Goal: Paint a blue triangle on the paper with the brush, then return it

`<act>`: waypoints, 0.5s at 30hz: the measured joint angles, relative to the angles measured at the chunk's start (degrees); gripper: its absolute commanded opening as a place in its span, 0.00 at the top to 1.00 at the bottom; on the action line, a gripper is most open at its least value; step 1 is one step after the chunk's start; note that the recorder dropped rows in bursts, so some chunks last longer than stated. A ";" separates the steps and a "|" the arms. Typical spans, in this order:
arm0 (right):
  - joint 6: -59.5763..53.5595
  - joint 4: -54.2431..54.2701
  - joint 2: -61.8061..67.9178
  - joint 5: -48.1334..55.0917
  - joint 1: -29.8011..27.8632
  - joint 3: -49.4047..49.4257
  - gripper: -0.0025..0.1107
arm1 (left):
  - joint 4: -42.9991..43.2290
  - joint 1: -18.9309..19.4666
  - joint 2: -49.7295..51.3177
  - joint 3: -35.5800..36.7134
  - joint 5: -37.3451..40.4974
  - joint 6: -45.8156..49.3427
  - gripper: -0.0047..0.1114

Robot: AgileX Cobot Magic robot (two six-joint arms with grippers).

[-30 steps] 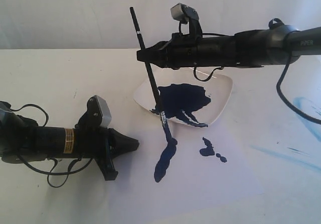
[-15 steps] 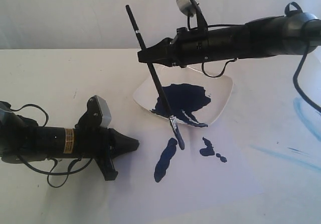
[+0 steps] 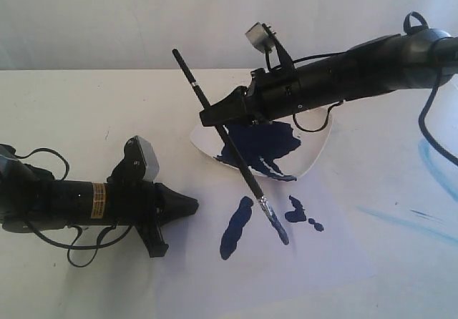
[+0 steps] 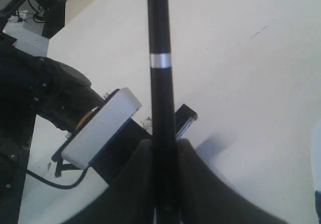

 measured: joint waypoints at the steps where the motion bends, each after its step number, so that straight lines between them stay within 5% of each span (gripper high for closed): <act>1: 0.00 -0.44 0.00 -0.28 0.00 0.36 0.98 | 0.00 0.00 0.00 0.00 0.00 0.00 0.96; 15: -0.70 -1.35 0.00 -6.24 0.00 2.42 0.98 | 0.00 0.00 0.00 0.00 0.00 0.00 0.96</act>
